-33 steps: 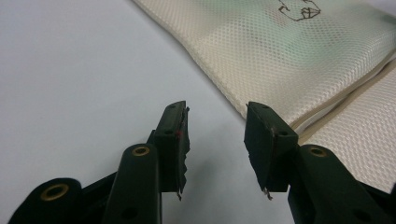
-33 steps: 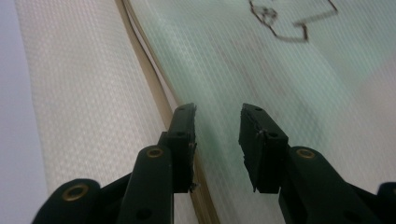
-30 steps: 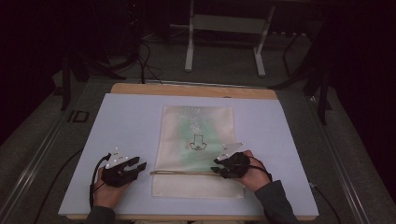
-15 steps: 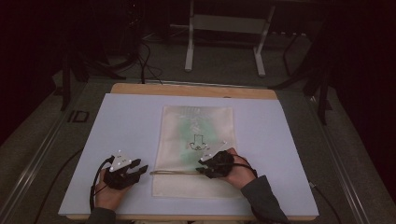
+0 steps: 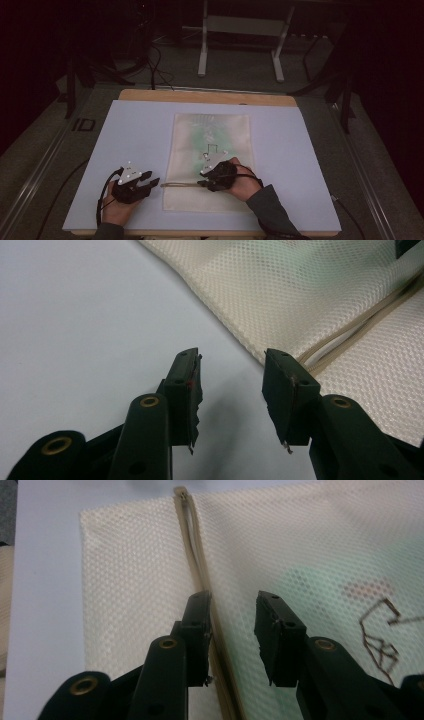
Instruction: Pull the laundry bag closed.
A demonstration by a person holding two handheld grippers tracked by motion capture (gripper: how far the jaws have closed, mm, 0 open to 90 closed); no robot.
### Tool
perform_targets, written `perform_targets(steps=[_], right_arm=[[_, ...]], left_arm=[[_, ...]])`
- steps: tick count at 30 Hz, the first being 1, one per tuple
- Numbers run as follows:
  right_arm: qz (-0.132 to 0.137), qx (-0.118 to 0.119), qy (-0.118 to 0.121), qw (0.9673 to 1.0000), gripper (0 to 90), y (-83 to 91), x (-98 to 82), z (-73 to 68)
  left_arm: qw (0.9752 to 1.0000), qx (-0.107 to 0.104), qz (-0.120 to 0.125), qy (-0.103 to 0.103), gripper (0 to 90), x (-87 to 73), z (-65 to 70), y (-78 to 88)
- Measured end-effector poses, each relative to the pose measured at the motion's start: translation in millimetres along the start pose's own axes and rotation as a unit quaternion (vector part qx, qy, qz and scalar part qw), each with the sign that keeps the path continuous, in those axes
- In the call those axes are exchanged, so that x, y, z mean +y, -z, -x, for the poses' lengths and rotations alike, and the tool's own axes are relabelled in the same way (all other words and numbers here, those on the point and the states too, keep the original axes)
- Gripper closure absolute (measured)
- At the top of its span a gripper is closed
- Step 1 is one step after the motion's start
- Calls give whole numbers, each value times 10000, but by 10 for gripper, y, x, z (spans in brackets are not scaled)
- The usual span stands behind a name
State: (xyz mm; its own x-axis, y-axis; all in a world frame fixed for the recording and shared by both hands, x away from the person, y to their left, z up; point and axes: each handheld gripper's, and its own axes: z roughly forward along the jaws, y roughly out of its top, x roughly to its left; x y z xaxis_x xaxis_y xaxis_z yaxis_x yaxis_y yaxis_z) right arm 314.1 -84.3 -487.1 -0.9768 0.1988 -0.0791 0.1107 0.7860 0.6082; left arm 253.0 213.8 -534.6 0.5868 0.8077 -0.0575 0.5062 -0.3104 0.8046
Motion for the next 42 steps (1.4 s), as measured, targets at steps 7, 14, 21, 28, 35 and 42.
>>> perform_targets(steps=[7, 14, 21, 28, 35, 42], right_arm=[[12, 104, 154, 9998, 674, -76, 132, -42], [20, 182, 222, 9996, 688, -145, 221, -68], [-4, 236, 290, 9993, 710, -246, 311, -99], [-8, 341, 293, 9990, 765, -338, 393, -115], [0, 378, 306, 9988, 783, -425, 482, -115], [-17, 376, 322, 9988, 830, -521, 577, -126]], left_arm=[[10000, -39, 34, 44, 578, 0, -8, 8], [10000, -33, 60, 48, 578, 1, -16, 19], [9999, -29, 124, 105, 578, 3, -37, 46], [9998, -37, 175, 120, 578, 5, -38, 54], [9991, 8, 333, 247, 575, 3, -88, 109], [9990, -8, 361, 276, 572, 1, -93, 116]])
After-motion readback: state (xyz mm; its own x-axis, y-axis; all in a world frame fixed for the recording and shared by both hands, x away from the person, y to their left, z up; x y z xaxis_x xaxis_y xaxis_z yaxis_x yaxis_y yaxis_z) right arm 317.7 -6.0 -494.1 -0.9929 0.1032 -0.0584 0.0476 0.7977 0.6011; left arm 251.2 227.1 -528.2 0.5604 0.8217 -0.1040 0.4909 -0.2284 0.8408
